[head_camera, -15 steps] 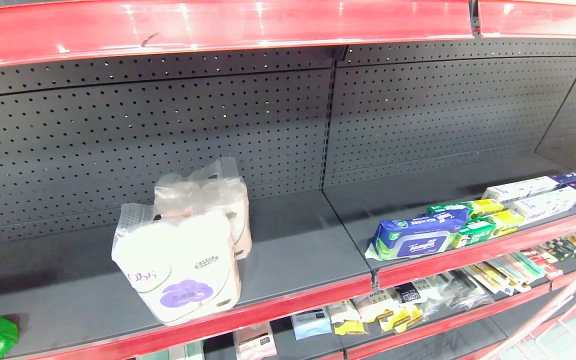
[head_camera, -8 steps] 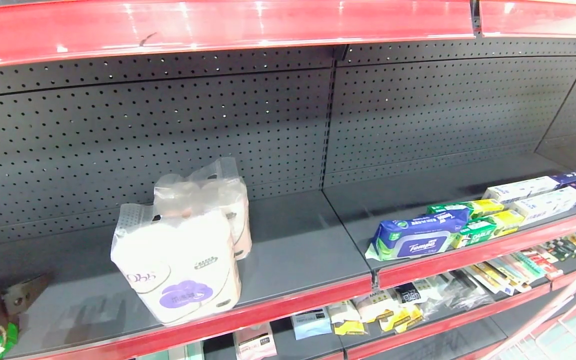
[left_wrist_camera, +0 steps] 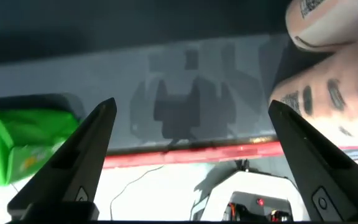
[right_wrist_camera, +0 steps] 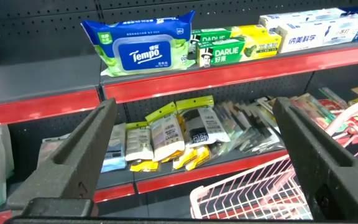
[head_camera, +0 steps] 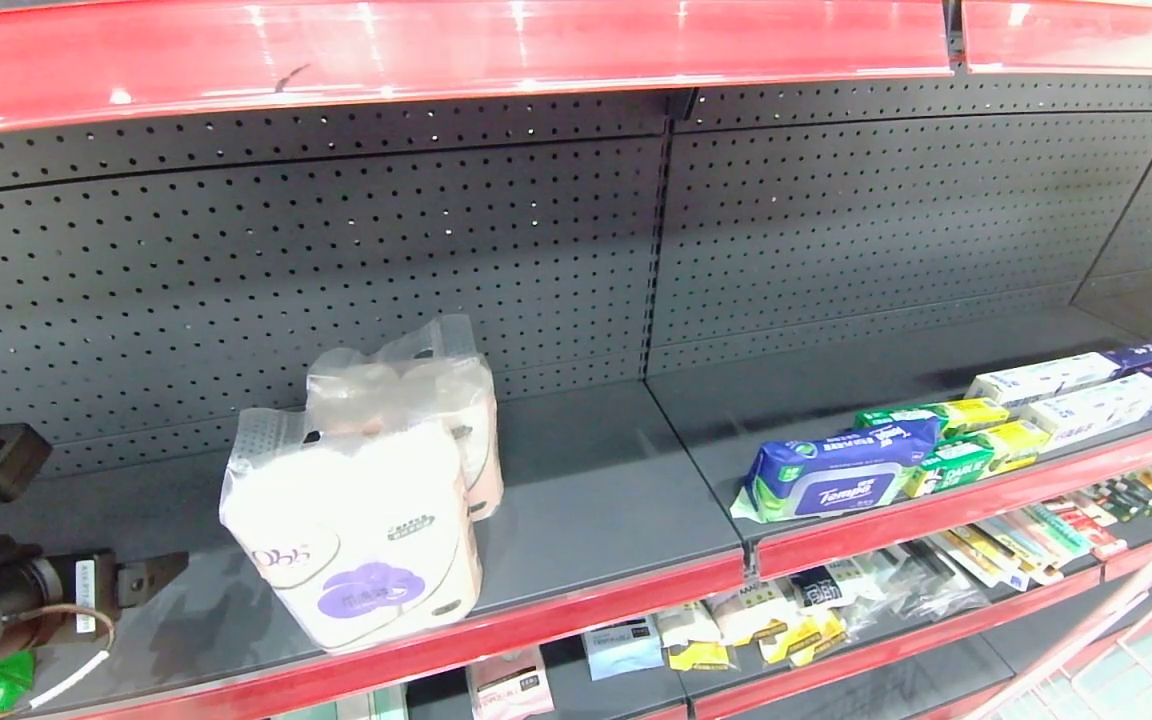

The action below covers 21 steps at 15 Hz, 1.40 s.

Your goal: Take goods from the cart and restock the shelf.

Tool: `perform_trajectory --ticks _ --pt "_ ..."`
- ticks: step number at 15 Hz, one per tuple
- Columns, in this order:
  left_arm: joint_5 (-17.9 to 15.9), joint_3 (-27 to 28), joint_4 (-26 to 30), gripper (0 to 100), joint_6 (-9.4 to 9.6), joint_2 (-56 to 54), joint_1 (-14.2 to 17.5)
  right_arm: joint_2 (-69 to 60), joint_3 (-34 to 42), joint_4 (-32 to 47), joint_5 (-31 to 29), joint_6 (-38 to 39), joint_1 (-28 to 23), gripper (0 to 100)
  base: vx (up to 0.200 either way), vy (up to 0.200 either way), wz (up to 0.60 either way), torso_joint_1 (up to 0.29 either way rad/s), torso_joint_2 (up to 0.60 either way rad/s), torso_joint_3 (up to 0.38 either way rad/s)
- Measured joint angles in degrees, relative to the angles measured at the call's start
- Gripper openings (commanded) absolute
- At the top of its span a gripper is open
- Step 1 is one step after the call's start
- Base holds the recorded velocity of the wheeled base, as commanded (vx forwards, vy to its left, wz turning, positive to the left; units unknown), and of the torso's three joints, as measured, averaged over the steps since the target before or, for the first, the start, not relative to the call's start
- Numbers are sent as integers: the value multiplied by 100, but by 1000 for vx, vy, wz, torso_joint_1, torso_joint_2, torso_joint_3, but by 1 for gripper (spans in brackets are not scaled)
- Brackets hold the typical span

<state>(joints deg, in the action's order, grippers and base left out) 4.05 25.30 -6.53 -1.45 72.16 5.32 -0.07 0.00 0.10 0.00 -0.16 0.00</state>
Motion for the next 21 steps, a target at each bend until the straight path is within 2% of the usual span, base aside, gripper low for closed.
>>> perform_trajectory --ticks 10,13,21 --pt "-49 -118 -1387 100 -7 1558 88 0 0 0 0 0 0 100 0 0 0 0 0 0" --pt "-205 -228 -1446 100 0 1744 0 0 0 0 0 0 0 100 0 0 0 0 0 0" --pt "-208 -308 -1443 100 9 1952 -227 0 0 0 0 0 0 100 0 0 0 0 0 0"
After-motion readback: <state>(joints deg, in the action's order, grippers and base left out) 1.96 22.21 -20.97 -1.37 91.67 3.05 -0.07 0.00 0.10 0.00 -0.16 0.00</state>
